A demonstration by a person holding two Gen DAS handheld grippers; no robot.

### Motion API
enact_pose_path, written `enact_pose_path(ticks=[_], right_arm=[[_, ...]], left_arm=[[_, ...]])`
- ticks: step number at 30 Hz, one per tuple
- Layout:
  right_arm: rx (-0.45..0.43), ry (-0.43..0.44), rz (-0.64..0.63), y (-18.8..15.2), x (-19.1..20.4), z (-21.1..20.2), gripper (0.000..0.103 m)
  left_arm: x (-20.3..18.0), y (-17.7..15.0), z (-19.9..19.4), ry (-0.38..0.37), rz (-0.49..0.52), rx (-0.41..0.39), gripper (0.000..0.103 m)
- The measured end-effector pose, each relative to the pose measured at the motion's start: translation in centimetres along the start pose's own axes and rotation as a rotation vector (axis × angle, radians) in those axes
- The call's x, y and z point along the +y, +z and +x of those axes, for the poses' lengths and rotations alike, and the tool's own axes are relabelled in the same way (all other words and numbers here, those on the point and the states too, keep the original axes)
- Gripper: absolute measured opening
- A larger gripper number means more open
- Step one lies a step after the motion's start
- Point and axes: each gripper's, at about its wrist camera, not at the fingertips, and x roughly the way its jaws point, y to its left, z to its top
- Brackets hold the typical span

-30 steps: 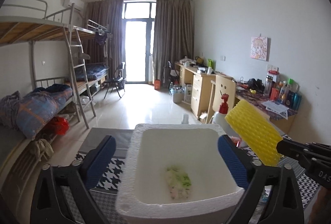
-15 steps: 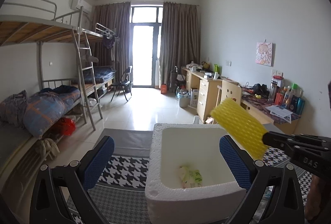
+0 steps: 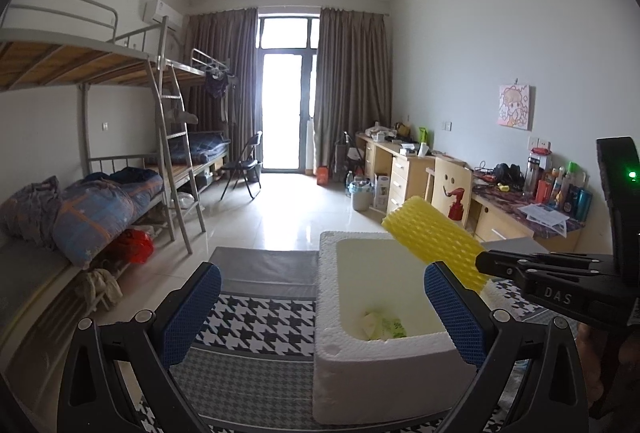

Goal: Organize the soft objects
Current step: 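Lower the yellow sponge into the foam box and open the right gripper, then withdraw both tools from the box back toward the grey cloth and tissues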

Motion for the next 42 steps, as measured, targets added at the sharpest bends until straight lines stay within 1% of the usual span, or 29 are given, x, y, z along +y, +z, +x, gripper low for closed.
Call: enact_pose_path(ticks=[8,11,14,15,16,18,19,22,27,30,34,37,42], right_arm=[[0.051,0.006,-0.01,0.0,0.9,1.8,0.012],[0.069,0.012,-0.022,-0.1,1.3,2.2,0.018],[0.078,0.012,-0.019,-0.1,1.6,2.6,0.031],[0.082,0.018,-0.022,-0.1,1.7,2.7,0.041],[0.086,0.02,-0.025,-0.1,1.9,2.8,0.056],[0.077,0.013,-0.025,-0.2,2.1,2.7,0.07],[0.074,0.016,-0.026,-0.2,2.1,2.6,0.072],[0.077,0.021,-0.023,-0.4,2.1,2.5,0.072],[0.061,0.001,-0.041,-0.6,2.3,2.1,0.073],[0.04,-0.003,-0.043,-0.7,2.2,1.5,0.083],[0.015,-0.007,-0.065,-0.4,2.3,0.8,0.09],[-0.003,-0.011,-0.086,-0.3,2.6,0.5,0.09],[-0.015,-0.016,-0.096,-0.2,1.9,0.0,0.09]], left_arm=[[1.3,-0.5,-0.1,0.007,-0.014,0.013,0.102],[1.5,-0.7,-0.2,0.003,-0.011,0.015,0.102],[1.7,-0.9,-0.3,-0.003,-0.011,0.015,0.102],[1.9,-1.0,-0.3,-0.007,-0.014,0.016,0.102],[2.0,-1.0,-0.3,-0.01,-0.016,0.017,0.102],[2.1,-1.0,-0.3,-0.015,-0.018,0.022,0.102],[2.2,-1.1,-0.2,-0.018,-0.018,0.025,0.102],[2.3,-1.0,-0.3,-0.026,-0.015,0.026,0.102],[2.3,-1.1,-0.3,-0.036,-0.013,0.03,0.102],[2.2,-1.1,-0.5,-0.038,-0.016,0.031,0.102],[1.7,-1.0,-0.6,-0.04,-0.008,0.026,0.102],[1.4,-0.9,-0.7,-0.042,-0.01,0.025,0.102],[0.6,-0.7,-0.7,-0.04,0.008,0.029,0.102]])
